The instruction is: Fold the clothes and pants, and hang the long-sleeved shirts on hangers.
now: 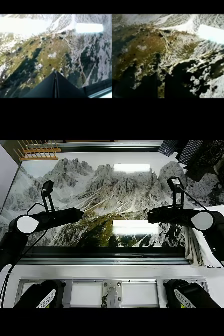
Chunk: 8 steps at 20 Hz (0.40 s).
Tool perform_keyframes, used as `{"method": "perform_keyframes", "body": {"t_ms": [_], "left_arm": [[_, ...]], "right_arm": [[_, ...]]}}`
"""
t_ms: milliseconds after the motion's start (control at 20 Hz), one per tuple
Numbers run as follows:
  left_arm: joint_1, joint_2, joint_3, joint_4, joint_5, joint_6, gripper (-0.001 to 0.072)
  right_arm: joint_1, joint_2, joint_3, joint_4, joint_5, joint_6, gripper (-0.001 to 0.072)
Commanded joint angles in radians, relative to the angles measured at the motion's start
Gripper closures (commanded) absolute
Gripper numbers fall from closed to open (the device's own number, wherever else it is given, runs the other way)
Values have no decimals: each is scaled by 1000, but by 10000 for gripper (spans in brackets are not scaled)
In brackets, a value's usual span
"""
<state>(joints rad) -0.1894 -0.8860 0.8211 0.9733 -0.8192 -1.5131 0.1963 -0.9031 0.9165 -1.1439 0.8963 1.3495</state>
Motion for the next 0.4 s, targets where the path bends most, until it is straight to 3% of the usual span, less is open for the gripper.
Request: {"method": "perform_keyframes", "body": {"t_ms": [0, 350], "left_arm": [[1, 2, 1, 1, 2, 2, 700], [1, 2, 1, 0, 1, 2, 699]], "right_arm": [[26, -10, 1, 0, -17, -4, 697], [26, -10, 1, 2, 1, -4, 697]]}}
